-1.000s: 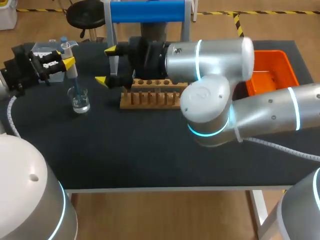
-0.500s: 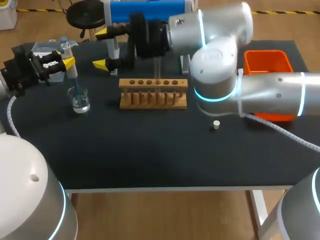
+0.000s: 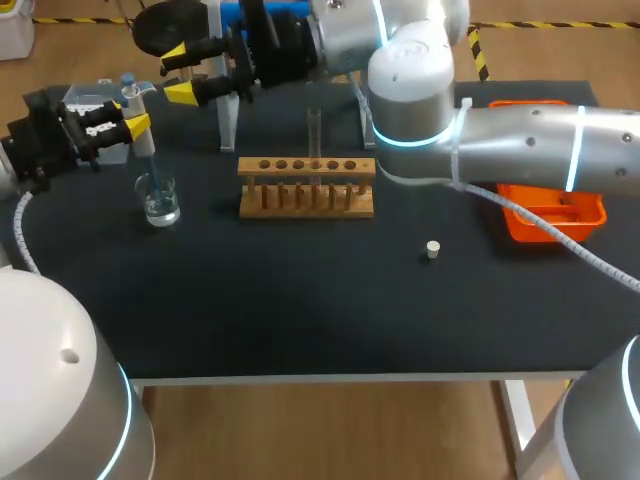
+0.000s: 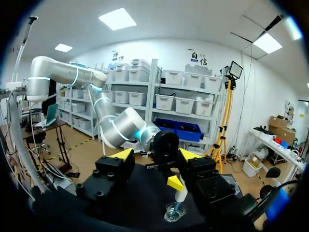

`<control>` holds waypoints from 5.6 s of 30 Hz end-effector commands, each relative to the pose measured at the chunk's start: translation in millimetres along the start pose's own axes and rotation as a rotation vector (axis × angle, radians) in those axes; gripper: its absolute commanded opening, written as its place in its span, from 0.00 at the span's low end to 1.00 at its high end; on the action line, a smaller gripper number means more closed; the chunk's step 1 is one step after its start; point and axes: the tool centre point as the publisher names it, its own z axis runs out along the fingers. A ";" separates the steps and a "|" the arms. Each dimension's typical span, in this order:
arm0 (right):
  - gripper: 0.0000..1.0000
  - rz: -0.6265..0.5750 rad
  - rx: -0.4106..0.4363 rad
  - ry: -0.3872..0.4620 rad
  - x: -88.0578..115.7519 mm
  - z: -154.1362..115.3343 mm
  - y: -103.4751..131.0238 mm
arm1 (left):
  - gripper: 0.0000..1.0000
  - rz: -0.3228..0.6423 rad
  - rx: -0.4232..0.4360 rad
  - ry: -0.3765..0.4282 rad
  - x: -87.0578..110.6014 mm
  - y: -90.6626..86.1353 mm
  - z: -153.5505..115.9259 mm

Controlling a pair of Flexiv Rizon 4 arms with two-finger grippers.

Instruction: Invert the test tube, pick up the pipette, mount the tip to pipette, aspirate from beaker and dispense into the tube, eject the tip, return the pipette, and cap with the stopper.

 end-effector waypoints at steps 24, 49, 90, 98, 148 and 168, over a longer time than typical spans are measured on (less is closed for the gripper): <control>0.00 0.094 -0.134 0.156 -41.7 48.0 -1.1 | 0.00 0.001 0.002 0.002 -0.2 0.5 -0.6; 0.00 0.078 -0.131 0.134 -69.8 72.3 -10.3 | 0.00 0.001 0.002 0.002 -0.2 0.5 -0.6; 0.00 0.116 -0.095 0.140 -66.5 78.8 -42.6 | 0.00 0.001 0.002 0.002 -0.2 0.5 -0.6; 0.00 0.133 -0.081 0.143 -63.6 81.9 -53.5 | 0.00 0.001 0.002 0.002 -0.2 0.5 -0.6; 1.00 -0.011 0.075 -0.021 -7.8 -133.8 -35.1 | 0.00 0.001 0.002 0.002 -0.2 0.5 -0.6; 1.00 0.052 0.146 -0.137 -13.6 -196.9 -123.9 | 0.00 0.001 0.002 0.002 -0.2 0.5 -0.6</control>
